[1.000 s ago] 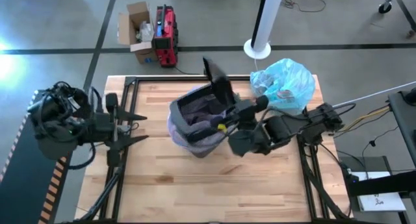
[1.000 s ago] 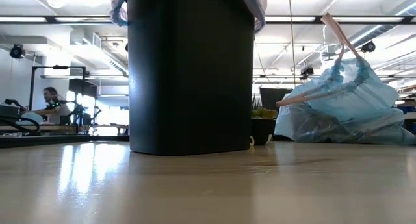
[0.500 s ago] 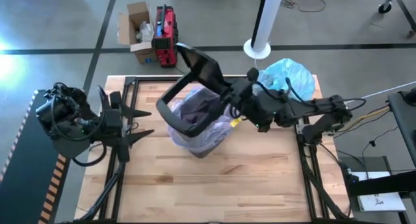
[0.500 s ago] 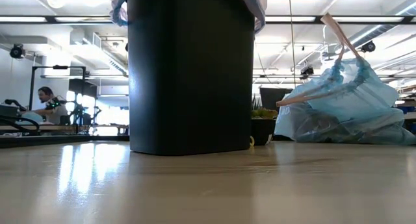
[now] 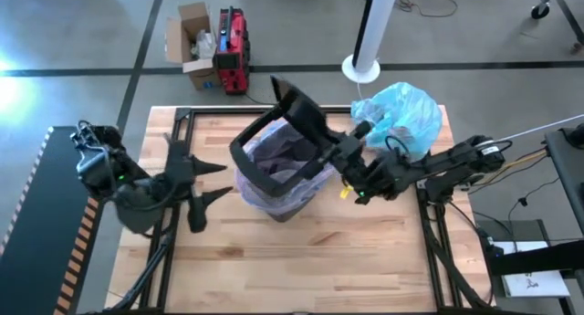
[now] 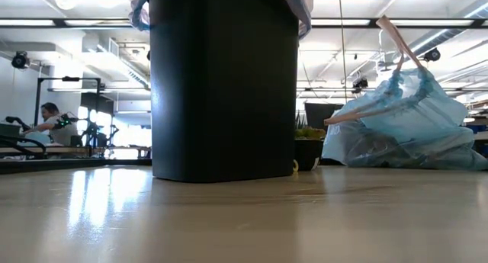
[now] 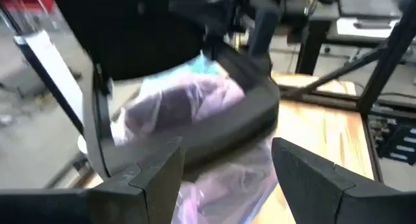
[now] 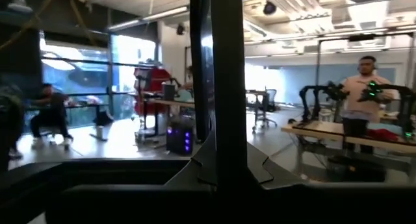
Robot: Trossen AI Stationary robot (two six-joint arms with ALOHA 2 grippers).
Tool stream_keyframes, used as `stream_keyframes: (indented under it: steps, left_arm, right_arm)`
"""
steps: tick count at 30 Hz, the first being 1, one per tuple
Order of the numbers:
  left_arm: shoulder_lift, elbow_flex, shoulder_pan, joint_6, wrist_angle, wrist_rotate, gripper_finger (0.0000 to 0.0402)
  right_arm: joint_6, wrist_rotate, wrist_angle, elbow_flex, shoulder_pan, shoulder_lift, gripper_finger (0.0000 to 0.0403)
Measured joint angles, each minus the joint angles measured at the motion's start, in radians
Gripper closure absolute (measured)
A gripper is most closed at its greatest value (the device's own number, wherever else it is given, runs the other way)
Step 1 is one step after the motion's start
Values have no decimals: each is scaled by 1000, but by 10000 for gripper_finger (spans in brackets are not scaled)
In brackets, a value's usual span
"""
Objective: Place trash/remove bag and relplace
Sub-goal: Close the trash bin
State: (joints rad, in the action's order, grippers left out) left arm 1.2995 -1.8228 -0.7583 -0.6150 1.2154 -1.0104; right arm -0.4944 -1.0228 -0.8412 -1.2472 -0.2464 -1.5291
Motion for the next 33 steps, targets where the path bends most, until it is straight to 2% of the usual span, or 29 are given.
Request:
stream_keyframes:
  steps: [4,7,12,18,22,33]
  left_arm:
    - [6,31,93,-24,-5,115,183]
    - [14,61,163,-15,-23,167,181]
    - [14,98,264,26,-71,230,176]
    - [14,104,379,61,-74,281,177]
    - [18,104,476,71,-81,359,184]
    - [96,104,716,148,-100,450,197]
  right_arm:
    - [-13,-35,-34,77,-10,26,403]
    - [46,-18,-28,118,-16,29,403]
    - [109,-27,-34,162,-16,25,403]
    - [62,-11,-77,174,-11,23,403]
    - [49,-9,-77,186,-12,23,403]
    - [100,-43,-78,235,-38,15,403]
